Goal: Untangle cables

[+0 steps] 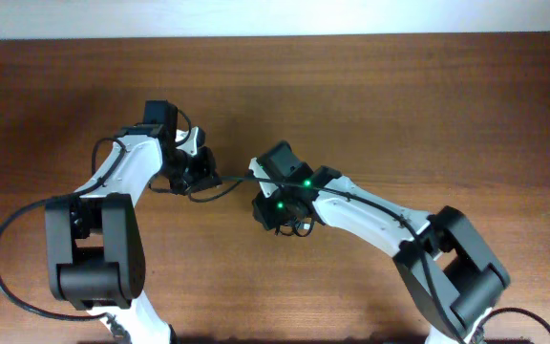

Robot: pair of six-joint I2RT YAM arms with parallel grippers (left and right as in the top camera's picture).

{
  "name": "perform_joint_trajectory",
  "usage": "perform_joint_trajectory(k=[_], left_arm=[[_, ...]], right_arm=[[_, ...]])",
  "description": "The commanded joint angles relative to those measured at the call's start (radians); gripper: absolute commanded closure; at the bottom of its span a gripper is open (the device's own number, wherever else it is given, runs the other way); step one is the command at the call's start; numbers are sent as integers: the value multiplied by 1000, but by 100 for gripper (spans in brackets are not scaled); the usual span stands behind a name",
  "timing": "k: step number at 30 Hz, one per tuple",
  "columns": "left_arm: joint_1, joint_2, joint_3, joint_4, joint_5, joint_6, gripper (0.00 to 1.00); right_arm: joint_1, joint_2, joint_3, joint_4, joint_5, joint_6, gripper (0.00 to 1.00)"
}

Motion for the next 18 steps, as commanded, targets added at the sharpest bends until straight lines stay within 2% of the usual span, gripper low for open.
perform_joint_trajectory(k=[1, 7, 12, 13, 14, 17, 18], left_arm=[[-5, -3, 13, 1, -4, 16, 91], [-5, -3, 13, 1, -4, 16, 91], [-5, -3, 13, 1, -4, 16, 91], [-5, -3, 13, 1, -4, 16, 91], [-5, -3, 13, 1, -4, 16, 91], [-5, -3, 13, 0, -4, 16, 91], [-5, -3, 13, 0, -4, 17, 91]], right_arm=[[16, 50, 10, 10, 71, -3, 76], [19, 95, 8, 9, 118, 5, 78], [17, 95, 8, -40, 106, 80, 80], [15, 91, 13, -40, 89, 80, 89], [4, 76, 30, -51, 31, 80, 96], [-47, 16, 105, -84, -229, 80, 96], [-72, 0, 128, -80, -381, 80, 96]])
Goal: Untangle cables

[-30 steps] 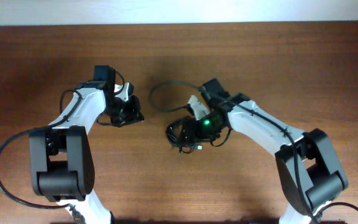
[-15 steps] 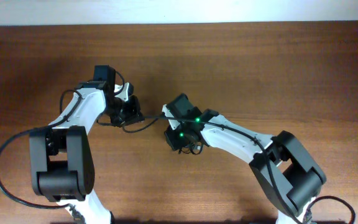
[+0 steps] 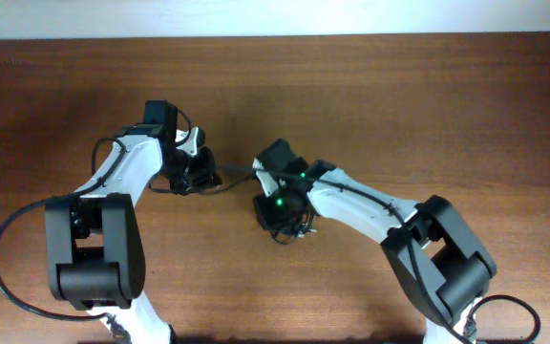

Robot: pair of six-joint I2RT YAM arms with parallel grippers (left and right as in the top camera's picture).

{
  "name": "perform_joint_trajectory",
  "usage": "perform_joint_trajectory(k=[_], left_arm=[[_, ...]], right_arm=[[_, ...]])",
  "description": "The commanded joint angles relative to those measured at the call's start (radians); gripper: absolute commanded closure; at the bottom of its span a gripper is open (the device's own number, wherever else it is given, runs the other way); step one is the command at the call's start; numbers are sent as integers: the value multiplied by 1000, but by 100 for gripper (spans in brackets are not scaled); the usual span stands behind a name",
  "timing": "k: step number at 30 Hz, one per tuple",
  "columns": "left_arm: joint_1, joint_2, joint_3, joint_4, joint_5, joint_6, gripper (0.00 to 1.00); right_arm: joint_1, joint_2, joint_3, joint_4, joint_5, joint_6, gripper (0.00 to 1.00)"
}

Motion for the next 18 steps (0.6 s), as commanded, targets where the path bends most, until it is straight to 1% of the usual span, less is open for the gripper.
perform_joint_trajectory(k=[1, 2, 4, 5, 8, 11, 13, 14, 15, 16, 17, 18], left_arm=[[-5, -3, 13, 0, -4, 17, 91], [-5, -3, 13, -2, -4, 17, 91], [-5, -3, 13, -2, -4, 16, 91], [-5, -3, 13, -2, -4, 16, 91], [-5, -3, 13, -2, -4, 17, 91], [-5, -3, 13, -2, -4, 16, 91], [-5, -3, 13, -2, -4, 17, 91], [-5, -3, 13, -2, -4, 17, 91], [-5, -3, 13, -2, -4, 17, 91], [-5, -3, 13, -2, -4, 17, 91], [-5, -3, 13, -2, -4, 16, 91], [-5, -3, 13, -2, -4, 17, 91]], right_arm=[[-71, -67, 84, 11, -478, 4, 96], [-96, -67, 88, 23, -628, 4, 96], [-122, -67, 87, 21, -689, -29, 96], [-125, -66, 87, 21, -688, -49, 96], [-125, -65, 87, 21, -688, -49, 96], [-124, -65, 87, -17, -589, -49, 94], [-125, -65, 87, -53, -507, -49, 91], [-125, -65, 87, -74, -446, -49, 85], [-125, -65, 87, -89, -398, -49, 73], [-124, -65, 87, -104, -353, -49, 67], [-124, -65, 87, -120, -315, -48, 57], [-124, -65, 87, -131, -289, -48, 52]])
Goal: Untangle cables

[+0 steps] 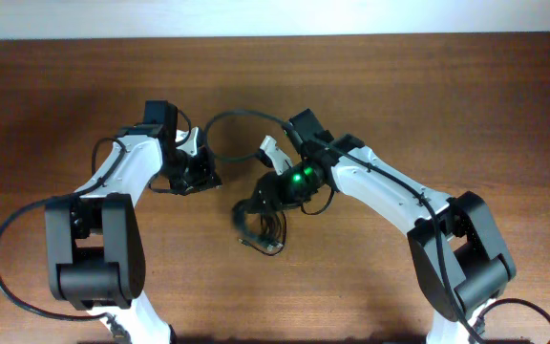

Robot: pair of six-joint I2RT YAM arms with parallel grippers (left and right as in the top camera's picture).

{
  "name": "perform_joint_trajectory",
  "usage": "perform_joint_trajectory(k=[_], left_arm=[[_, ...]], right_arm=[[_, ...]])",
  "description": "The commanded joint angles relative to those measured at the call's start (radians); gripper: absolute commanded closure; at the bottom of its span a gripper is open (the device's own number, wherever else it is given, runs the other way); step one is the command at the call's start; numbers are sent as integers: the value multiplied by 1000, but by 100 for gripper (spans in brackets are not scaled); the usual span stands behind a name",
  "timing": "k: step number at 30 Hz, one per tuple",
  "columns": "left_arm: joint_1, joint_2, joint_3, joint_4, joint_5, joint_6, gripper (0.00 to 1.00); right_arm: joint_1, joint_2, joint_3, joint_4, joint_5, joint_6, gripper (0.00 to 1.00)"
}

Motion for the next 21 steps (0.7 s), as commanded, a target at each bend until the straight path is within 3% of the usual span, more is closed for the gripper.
perform_joint_trajectory(k=[1, 12, 17, 21], left_arm=[[-5, -3, 13, -1, -3, 17, 90], [-2, -3, 13, -5, -68, 16, 92], [2, -3, 13, -6, -105, 16, 89], [2, -3, 13, -6, -105, 15, 87]], right_arm=[[3, -28, 14, -27, 135, -12, 50], [68, -27, -53, -39, 209, -9, 48], [190, -27, -53, -1, 435, -8, 50], [273, -26, -53, 44, 604, -9, 59]])
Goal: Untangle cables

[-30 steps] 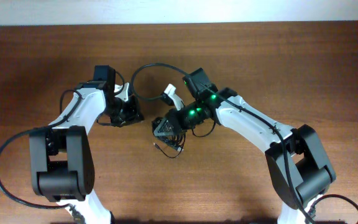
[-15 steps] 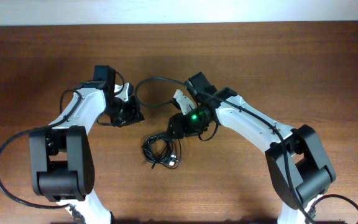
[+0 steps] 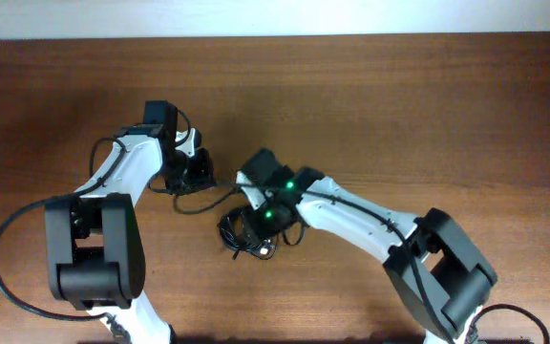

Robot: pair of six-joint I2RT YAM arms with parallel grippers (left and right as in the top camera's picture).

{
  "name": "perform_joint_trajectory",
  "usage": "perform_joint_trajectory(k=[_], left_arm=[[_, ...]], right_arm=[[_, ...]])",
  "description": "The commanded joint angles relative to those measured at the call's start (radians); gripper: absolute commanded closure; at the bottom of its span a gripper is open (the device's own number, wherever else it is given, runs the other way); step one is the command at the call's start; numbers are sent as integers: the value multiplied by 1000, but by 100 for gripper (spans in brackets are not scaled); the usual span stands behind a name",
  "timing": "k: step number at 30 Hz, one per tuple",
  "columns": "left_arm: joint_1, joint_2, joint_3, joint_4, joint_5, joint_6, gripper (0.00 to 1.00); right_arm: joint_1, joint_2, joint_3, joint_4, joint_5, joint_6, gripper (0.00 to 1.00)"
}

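A black cable lies in a tangled bundle [image 3: 243,235] on the brown table, in the overhead view. One strand [image 3: 203,202] sags from the bundle to my left gripper [image 3: 200,173], which is shut on its end at centre left. My right gripper [image 3: 252,198] hangs just above the bundle's upper edge, and the strand runs in under it. It looks shut on the cable, though the wrist hides its fingertips.
The wooden table [image 3: 428,105] stretches to the right and back, with a pale wall edge along the top. Both arm bases stand at the front edge, left [image 3: 89,258] and right [image 3: 456,277].
My right gripper has moved left and toward the front, from the table's centre to just above the tangle. The large cable loop behind it is gone; the strand now sags to the left gripper.
A cable ran nearly taut between both grippers, the tangle under my right wrist. The right gripper then closed in toward the left one. Then it sat farther back with a big loop arching behind. Now it is low over the tangle, which lies farther left.
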Motion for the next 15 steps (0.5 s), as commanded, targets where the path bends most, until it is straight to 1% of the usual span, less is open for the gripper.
perform_joint_trajectory(k=[1, 2, 4, 9, 10, 12, 15], left_arm=[[2, -3, 13, -2, -14, 15, 86], [2, -3, 13, -2, -14, 15, 85], [2, -3, 13, -2, -14, 15, 82], [1, -3, 13, -2, -14, 15, 80], [1, -3, 13, -2, -14, 15, 80], [1, -3, 13, -2, -14, 15, 80], [1, -3, 13, -2, -14, 15, 80]], right_arm=[[50, -26, -9, 39, 127, -6, 66], [74, -25, -9, 66, 128, -6, 81], [98, -21, -9, 102, 129, -6, 96], [120, 27, -9, 148, 184, -6, 96], [121, 35, -10, 147, 184, -5, 91], [121, 50, -10, 147, 184, 18, 88], [122, 52, -10, 143, 185, 21, 88]])
